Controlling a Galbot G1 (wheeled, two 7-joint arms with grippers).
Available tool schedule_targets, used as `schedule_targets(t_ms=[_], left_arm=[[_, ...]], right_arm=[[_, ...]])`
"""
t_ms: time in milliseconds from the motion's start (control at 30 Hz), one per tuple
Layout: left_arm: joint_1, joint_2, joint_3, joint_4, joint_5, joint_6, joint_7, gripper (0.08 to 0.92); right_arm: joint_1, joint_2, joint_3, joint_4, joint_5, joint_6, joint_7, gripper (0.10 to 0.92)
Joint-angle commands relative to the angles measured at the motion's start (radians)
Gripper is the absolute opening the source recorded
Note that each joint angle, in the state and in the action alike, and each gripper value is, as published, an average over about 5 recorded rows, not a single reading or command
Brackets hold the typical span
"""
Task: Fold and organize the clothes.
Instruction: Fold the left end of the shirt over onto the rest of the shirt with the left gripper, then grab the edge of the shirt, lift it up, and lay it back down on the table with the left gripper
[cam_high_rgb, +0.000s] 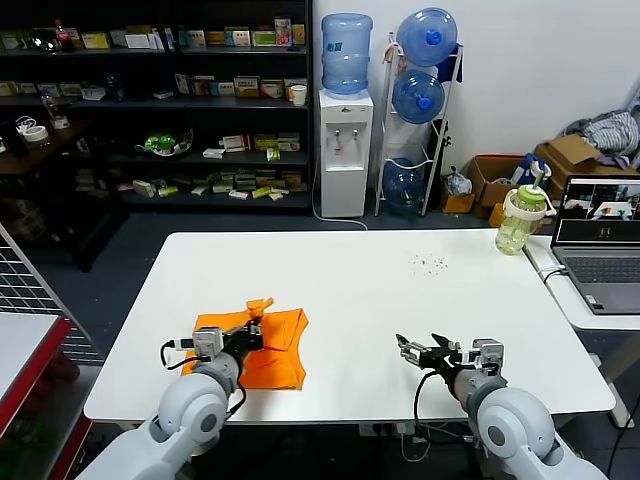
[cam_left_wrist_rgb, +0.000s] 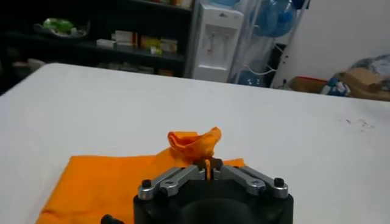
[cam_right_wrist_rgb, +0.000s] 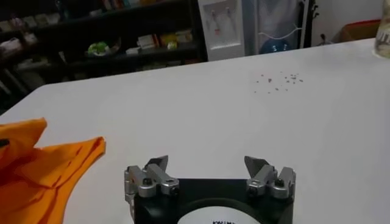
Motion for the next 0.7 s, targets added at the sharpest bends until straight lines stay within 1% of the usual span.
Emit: schedule_targets(t_ms=[33,133,233,333,500,567,600,700], left_arm=[[-0.073,-0.088,0.103,-0.017,-0.003,0.027,-0.064,0.116],[-0.070,-0.092,0.098,0.002,0.023,0.032,-0.051,0.116],[-0.068,-0.097,0.085,0.023,0.063,0.033,-0.028,0.139],[-0.068,-0.100,0.067,0.038,0.084,0.032,-0.013,0.208],[-0.056,-0.086,0.026,0.021,0.074,0.033,-0.001,0.355],[-0.042,-0.061,-0.007,0.010,0.065,0.033,0.011,0.416],[-0.030,-0.037,-0.029,0.006,0.058,0.033,0.024,0.442],[0.018,0.067,-0.101,0.013,0.034,0.028,0.089,0.528]], right_arm=[[0.002,0.003,-0.003,-0.005,0.000,0.000,0.003,0.823],[0.000,0.003,-0.004,-0.004,0.000,0.001,0.001,0.823],[-0.003,0.003,-0.004,-0.002,0.000,0.001,0.001,0.823],[-0.007,0.002,-0.003,0.000,0.000,0.001,0.000,0.823],[-0.006,0.002,-0.002,0.002,0.000,0.001,0.000,0.823],[-0.006,0.001,-0.001,0.004,0.001,0.000,0.000,0.823],[-0.006,0.000,0.000,0.006,0.002,0.000,0.000,0.823],[-0.011,-0.007,0.005,0.011,0.004,0.001,-0.003,0.823]])
